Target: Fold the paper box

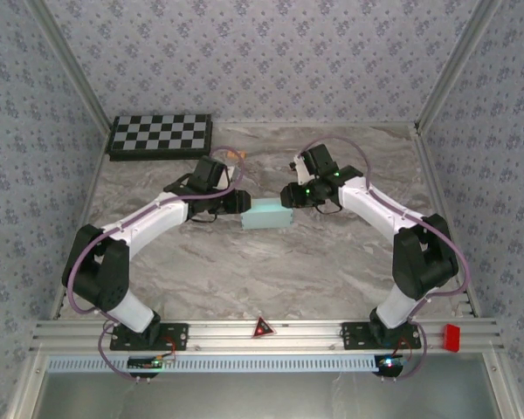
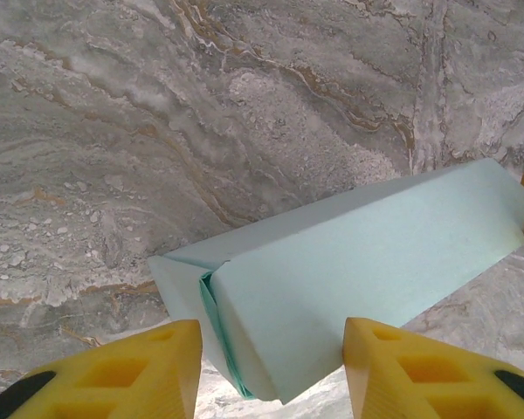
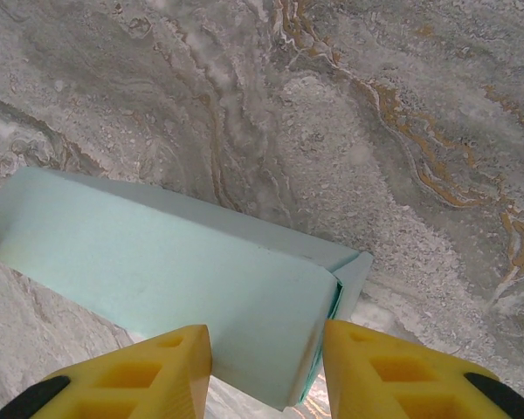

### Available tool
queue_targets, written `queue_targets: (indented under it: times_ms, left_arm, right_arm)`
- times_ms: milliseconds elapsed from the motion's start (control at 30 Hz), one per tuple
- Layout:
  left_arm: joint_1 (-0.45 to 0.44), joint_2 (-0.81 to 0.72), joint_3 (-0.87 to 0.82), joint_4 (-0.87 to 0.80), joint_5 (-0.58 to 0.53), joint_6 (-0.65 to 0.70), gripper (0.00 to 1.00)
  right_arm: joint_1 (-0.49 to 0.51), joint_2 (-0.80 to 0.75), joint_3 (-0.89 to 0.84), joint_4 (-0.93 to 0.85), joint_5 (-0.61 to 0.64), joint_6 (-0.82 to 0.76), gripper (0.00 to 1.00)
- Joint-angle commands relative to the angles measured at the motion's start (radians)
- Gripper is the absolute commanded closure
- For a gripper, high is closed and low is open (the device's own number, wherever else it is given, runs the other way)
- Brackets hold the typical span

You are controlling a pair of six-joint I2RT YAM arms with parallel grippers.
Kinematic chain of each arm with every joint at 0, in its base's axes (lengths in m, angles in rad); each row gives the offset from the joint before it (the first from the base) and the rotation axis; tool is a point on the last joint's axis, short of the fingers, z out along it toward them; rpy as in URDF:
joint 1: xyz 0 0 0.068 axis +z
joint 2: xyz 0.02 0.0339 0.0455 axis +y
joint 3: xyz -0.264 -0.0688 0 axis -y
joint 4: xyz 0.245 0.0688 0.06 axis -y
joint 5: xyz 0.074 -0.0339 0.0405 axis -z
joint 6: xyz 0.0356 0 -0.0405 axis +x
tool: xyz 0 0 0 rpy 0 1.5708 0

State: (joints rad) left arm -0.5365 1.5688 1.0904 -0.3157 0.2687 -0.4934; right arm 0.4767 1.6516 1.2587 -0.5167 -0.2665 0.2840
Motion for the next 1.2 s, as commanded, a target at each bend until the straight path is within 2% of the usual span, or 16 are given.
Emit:
queue_targets:
  times_ms: [0, 600, 1167]
  left_arm:
    - [0.003, -0.001, -0.042, -0.040, 0.006, -0.008, 0.55]
    - [0.002, 0.000, -0.115, -0.046, -0.034, -0.011, 0.56]
    - [-0.005, 0.001, -0.142, -0.062, -0.063, 0.001, 0.57]
  right_arm:
    - [0.008, 0.016, -0.028, -0.029, 0.015, 0.011, 0.60]
    - [0.031, 0.060, -0.045, -0.065, 0.109, 0.004, 0.61]
    - [0.049, 0.114, -0.029, -0.106, 0.228, 0.006, 0.67]
